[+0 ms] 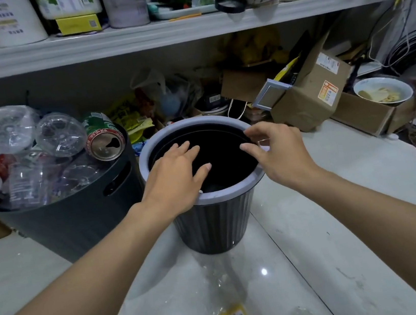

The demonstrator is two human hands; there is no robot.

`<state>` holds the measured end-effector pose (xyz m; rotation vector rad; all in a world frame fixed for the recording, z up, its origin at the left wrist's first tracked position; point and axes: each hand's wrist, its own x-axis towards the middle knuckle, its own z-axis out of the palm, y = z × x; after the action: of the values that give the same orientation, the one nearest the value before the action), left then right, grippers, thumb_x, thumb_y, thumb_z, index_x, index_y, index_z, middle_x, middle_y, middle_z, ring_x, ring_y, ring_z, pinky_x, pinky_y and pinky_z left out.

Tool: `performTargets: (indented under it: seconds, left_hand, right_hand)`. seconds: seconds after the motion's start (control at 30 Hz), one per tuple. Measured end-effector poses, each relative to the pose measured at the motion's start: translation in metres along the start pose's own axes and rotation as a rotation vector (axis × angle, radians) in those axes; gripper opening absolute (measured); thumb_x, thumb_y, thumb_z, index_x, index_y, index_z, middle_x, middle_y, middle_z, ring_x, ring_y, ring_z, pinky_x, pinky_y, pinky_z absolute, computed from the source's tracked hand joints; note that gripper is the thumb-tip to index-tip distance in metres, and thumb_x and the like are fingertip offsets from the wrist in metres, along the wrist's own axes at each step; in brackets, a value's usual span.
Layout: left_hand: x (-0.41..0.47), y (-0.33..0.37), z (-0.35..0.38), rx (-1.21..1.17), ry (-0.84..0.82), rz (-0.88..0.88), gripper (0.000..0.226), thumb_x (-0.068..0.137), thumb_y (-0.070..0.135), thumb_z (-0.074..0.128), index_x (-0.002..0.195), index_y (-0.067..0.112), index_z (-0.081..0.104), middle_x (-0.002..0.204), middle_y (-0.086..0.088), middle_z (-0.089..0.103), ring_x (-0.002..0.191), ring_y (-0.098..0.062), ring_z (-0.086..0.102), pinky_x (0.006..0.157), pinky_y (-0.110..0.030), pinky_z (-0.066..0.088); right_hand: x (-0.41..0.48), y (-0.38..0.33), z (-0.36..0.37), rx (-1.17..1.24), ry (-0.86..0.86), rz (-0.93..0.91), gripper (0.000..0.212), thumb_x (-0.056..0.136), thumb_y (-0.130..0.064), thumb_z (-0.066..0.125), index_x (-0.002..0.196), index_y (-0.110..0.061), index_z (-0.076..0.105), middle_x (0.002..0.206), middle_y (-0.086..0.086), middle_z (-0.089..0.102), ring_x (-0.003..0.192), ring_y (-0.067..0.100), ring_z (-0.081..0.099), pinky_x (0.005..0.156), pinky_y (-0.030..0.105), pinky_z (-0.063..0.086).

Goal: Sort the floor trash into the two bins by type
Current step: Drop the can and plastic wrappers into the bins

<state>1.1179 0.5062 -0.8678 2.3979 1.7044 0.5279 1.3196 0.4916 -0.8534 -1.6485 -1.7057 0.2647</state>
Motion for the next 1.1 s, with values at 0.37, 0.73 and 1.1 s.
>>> performTargets:
  seconds: [0.37,0.73,1.1]
  left_hand:
    - [-0.037,0.062,0.018,0.037,0.002,0.210,0.058,0.099,0.048,0.040,0.150,0.023,0.029,0.158,0.003,0.024,0.148,-0.015,0.011,0.118,-0.032,0.013]
    - [-0.071,0.093,0.059,0.039,0.040,0.319,0.056,0.098,0.043,0.044,0.147,0.016,0.037,0.154,-0.003,0.035,0.146,-0.019,0.020,0.117,-0.033,0.015]
    - [-0.121,0.099,0.117,0.067,-0.027,0.300,0.052,0.098,0.044,0.042,0.145,0.020,0.041,0.152,-0.001,0.037,0.145,-0.021,0.026,0.113,-0.033,0.015]
  right_hand:
    - [-0.069,0.030,-0.040,-0.414,-0.310,-0.140,0.057,0.099,-0.046,0.044,0.149,-0.023,0.034,0.153,-0.003,0.037,0.141,0.014,0.030,0.111,0.026,0.026]
    - [-0.120,0.065,-0.050,-0.484,-0.318,-0.063,0.061,0.101,-0.047,0.037,0.153,-0.018,0.023,0.157,0.003,0.029,0.144,0.019,0.021,0.116,0.028,0.013]
    - [-0.181,0.113,-0.012,-0.416,-0.470,0.101,0.062,0.100,-0.046,0.038,0.154,-0.020,0.021,0.158,0.002,0.027,0.145,0.016,0.021,0.115,0.025,0.017]
